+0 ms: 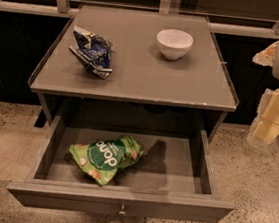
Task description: Pick green rice chip bag from top drawer and place on counter
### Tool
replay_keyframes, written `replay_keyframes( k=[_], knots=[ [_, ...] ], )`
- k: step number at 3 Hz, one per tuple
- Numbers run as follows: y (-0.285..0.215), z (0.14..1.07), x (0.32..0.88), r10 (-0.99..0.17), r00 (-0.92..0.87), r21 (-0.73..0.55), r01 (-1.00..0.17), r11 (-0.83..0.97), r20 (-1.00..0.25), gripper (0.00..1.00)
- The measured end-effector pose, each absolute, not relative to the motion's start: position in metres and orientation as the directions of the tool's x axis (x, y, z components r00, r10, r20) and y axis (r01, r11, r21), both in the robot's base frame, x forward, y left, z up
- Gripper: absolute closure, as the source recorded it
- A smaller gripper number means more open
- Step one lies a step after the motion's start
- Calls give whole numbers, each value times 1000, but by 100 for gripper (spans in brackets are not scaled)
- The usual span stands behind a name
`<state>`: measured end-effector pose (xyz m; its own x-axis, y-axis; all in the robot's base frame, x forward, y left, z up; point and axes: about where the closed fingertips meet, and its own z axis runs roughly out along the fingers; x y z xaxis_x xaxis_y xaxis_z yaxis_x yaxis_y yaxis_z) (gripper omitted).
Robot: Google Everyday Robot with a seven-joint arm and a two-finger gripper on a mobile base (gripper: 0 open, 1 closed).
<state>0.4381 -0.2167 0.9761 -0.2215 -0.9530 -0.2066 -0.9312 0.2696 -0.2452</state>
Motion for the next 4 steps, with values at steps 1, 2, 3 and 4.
replay_keyframes(
  k=[1, 2, 3, 4],
  knots=[
    [-217, 976, 438, -953, -221, -245, -931, 270, -207, 0],
    [-211, 965, 435, -951, -195, -246, -935, 255, -241, 0],
    [-194, 932, 425, -935, -133, -245, -944, 220, -329, 0],
    [-167, 876, 420, -883, -72, -226, -954, 197, -464, 0]
  ],
)
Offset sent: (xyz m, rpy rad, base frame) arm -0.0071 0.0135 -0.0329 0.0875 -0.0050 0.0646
